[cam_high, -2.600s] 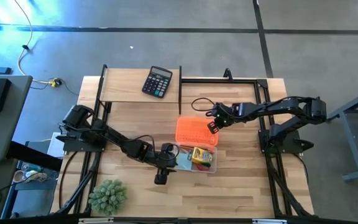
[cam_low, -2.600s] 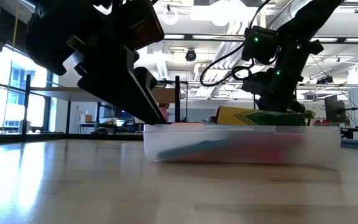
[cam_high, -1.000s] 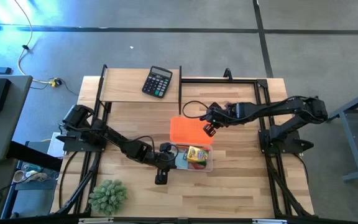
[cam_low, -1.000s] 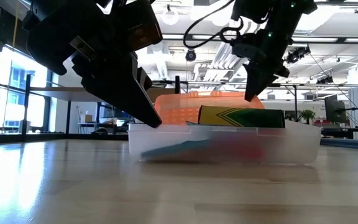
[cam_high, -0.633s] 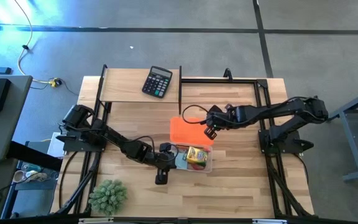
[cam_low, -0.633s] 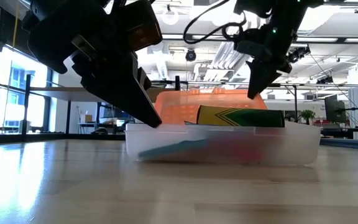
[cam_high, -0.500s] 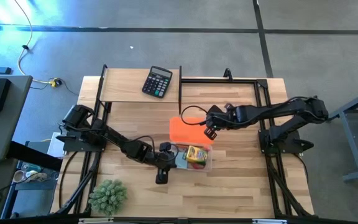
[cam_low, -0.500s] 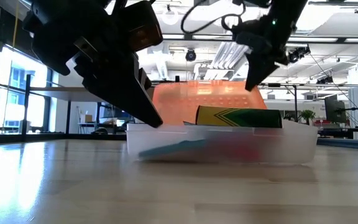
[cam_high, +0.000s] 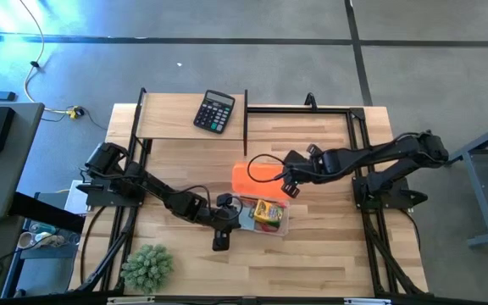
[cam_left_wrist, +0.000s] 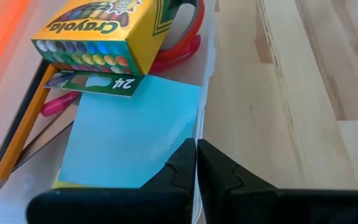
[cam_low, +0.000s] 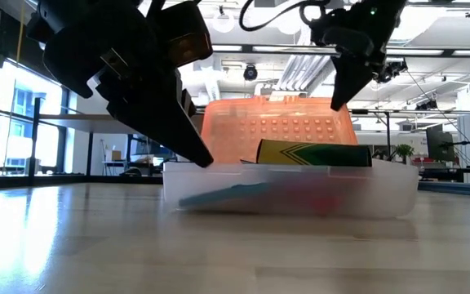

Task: Pack school essentials
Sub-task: Close the supply box

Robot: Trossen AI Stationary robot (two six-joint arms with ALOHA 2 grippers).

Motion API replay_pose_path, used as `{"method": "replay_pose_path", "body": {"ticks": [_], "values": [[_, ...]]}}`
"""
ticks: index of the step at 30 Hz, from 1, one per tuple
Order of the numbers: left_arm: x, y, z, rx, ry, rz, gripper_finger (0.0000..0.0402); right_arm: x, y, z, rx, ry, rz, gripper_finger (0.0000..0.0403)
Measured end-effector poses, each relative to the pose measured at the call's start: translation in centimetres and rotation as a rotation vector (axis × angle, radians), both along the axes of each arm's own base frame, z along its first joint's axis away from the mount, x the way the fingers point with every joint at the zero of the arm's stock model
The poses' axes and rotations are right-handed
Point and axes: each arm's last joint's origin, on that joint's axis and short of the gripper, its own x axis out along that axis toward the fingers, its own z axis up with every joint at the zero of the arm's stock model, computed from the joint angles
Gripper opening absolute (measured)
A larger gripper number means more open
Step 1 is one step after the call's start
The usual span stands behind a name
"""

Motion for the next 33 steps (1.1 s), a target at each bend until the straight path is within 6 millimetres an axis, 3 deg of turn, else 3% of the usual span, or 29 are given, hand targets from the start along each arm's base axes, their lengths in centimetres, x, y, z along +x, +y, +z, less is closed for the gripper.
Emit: {"method": "replay_pose_path", "body": {"ticks": [6, 18, 33], "values": [[0.0, 0.0, 0.0, -0.003, -0.003, 0.001, 0.0003, -0.1, 0.9, 0.1, -0.019, 0.005, 0.047, 0.0005], [0.1, 0.2, 0.1, 0.009, -0.008, 0.032, 0.0003, 0.1, 3.1, 2.3, 0.029, -0.048, 0.121, 0.0006], [0.2, 0.7, 0.1, 0.044, -0.019, 0.089, 0.0003, 0.5, 5.6, 1.0, 0.112, -0.020, 0.131, 0.0002]]}}
